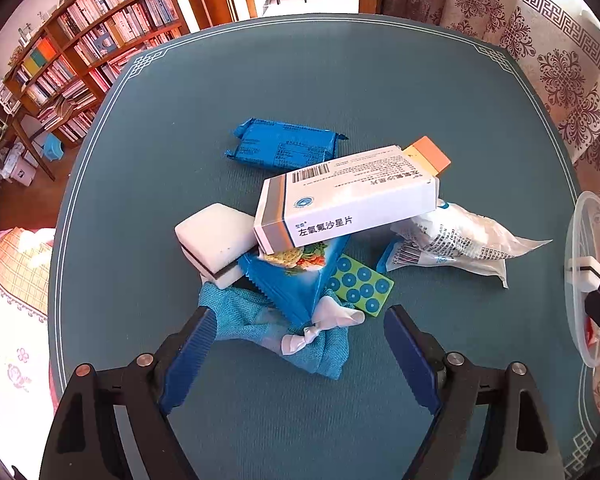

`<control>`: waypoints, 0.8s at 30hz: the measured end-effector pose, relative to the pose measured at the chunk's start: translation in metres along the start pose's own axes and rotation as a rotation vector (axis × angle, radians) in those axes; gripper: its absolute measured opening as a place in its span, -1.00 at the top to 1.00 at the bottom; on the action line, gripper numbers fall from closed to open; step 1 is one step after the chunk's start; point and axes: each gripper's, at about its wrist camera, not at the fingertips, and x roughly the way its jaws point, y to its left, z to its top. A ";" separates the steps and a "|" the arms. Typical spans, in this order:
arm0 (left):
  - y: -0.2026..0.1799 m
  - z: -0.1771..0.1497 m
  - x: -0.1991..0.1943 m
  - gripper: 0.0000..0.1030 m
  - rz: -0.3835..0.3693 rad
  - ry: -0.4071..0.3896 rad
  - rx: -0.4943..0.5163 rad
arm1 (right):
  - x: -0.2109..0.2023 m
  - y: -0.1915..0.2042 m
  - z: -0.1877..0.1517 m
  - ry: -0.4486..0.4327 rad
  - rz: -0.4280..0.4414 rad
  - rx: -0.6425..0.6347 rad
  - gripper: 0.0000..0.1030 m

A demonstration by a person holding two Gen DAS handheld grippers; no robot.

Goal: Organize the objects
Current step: 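Grasp the white plastic bag with the right tool while left moves to the blue cloth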

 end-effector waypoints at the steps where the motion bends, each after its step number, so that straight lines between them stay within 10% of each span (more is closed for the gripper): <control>1: 0.003 -0.001 0.002 -0.72 -0.005 0.006 -0.004 | 0.002 0.005 0.002 0.007 0.007 -0.010 -0.19; 24: 0.026 -0.012 0.017 -0.72 -0.152 0.070 0.068 | 0.104 0.121 0.055 0.218 0.118 -0.378 -0.29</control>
